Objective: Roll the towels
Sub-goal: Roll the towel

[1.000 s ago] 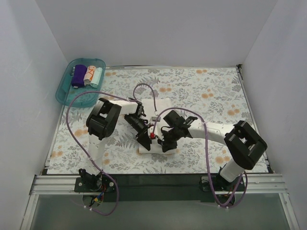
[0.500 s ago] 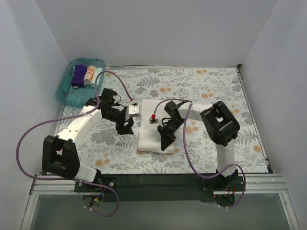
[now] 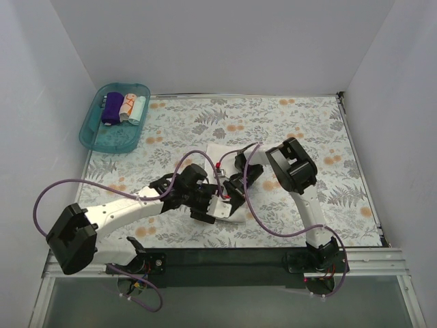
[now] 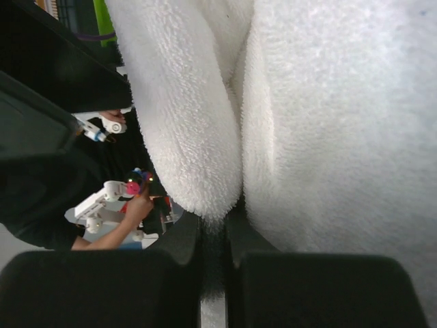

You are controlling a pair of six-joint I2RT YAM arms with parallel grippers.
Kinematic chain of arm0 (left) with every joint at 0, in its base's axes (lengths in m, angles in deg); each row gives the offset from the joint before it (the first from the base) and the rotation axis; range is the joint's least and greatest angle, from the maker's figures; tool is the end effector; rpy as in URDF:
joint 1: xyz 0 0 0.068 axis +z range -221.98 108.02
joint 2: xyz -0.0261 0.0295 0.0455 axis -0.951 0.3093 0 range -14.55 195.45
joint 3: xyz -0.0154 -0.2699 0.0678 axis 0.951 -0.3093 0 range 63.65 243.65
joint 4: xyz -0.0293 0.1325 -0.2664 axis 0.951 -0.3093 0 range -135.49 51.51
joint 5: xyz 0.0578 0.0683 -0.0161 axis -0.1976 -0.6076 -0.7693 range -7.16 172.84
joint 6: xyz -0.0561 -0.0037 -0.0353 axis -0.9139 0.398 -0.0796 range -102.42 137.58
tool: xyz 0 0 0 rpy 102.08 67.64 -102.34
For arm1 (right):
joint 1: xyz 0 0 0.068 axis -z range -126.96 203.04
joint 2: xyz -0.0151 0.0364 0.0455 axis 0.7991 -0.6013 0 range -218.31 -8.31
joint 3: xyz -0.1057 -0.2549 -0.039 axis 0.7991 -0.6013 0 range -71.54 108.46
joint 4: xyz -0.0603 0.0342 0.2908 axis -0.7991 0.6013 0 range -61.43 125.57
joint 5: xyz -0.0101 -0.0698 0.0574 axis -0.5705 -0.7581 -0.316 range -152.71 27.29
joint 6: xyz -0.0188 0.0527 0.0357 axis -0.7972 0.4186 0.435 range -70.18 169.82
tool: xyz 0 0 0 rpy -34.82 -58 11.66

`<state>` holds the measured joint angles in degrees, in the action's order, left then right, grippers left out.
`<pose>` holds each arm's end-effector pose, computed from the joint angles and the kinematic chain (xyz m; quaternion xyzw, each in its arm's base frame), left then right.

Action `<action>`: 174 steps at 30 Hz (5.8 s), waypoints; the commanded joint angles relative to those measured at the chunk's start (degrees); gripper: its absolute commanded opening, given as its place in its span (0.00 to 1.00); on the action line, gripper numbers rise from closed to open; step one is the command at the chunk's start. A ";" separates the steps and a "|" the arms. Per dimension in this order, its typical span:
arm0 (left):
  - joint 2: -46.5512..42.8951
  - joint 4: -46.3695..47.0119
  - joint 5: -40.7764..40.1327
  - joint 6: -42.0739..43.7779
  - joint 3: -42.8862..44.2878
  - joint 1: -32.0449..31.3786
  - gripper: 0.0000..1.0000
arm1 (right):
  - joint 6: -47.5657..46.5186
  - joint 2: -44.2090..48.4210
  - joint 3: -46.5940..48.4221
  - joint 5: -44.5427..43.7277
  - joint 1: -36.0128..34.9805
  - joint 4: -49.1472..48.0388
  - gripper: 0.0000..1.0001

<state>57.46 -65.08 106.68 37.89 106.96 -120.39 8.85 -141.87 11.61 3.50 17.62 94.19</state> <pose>0.1732 -0.2269 0.1859 0.5779 0.7362 -0.2621 0.2353 0.2916 0.2664 0.0425 0.4080 -0.7175 -0.5406 0.1627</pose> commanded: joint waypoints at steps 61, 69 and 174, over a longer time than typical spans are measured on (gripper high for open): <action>62.48 -38.03 28.90 1.66 40.02 19.05 0.21 | 6.43 42.77 -34.55 -48.04 -21.71 -49.98 0.02; 44.91 -27.57 33.91 -2.11 25.27 24.31 0.48 | 5.29 36.27 -28.85 -26.42 -10.91 -38.83 0.01; 20.03 -11.83 21.61 -1.24 11.72 38.72 0.52 | 9.06 21.51 -17.69 -18.52 -10.12 -29.86 0.01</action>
<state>83.05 -85.01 135.40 35.73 120.19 -85.83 17.18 -114.57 -7.05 -20.89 4.99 52.49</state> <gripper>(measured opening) 0.517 0.107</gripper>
